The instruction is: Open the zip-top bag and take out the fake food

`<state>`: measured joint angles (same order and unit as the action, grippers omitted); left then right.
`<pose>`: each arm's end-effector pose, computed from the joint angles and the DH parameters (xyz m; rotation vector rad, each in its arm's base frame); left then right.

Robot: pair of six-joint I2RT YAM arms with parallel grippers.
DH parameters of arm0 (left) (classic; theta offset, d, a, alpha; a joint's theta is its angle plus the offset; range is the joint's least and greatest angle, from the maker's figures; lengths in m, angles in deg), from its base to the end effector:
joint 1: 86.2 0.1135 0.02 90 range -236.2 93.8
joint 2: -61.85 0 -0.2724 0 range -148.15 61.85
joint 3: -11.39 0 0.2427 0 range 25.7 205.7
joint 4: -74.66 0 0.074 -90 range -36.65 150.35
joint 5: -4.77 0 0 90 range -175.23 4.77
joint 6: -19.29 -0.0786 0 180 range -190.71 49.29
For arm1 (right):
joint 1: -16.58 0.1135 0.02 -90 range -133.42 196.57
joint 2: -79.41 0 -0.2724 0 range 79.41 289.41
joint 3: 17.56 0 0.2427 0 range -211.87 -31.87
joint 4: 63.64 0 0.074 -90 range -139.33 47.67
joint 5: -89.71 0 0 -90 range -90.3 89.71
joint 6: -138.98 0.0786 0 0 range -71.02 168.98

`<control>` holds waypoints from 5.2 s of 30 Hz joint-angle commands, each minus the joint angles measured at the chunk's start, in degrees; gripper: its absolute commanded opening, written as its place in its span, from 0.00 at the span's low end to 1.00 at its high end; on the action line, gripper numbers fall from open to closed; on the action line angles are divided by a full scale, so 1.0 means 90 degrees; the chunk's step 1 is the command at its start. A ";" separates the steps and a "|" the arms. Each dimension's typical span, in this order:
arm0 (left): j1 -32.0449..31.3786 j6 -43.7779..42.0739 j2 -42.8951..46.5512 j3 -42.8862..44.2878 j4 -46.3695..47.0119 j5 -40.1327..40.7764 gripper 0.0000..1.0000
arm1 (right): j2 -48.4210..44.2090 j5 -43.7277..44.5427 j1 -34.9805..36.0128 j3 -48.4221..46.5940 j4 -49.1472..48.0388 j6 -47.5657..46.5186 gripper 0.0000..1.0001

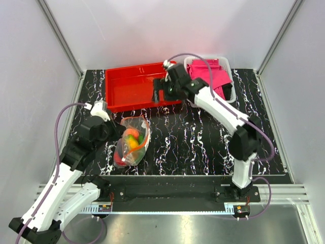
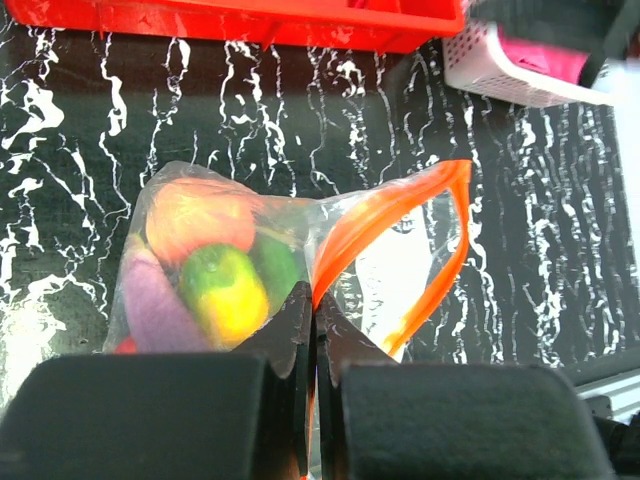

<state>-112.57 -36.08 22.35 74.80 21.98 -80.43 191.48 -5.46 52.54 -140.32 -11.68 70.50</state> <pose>0.1509 -0.0675 0.3118 -0.2051 2.1104 -0.5601 0.3806 0.2848 0.3105 -0.3455 2.3419 0.6091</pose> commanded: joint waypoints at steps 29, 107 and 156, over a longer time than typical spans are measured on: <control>0.0010 0.0546 0.0444 -0.0036 0.0367 -0.0250 0.00 | -0.1605 -0.1076 0.2410 0.2548 -0.2523 0.0881 0.42; 0.0010 0.0713 0.1421 -0.0485 -0.0395 0.0980 0.00 | -0.1114 -0.0950 0.2430 0.1318 -0.3949 -0.0047 0.10; 0.0010 0.0029 0.0963 0.0072 -0.0024 0.0395 0.00 | 0.2255 0.0340 -0.0813 -0.2403 -0.0620 -0.1160 1.00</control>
<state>-112.38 -36.17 32.49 71.79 19.25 -78.33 217.62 -3.87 45.17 -158.20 -24.81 60.75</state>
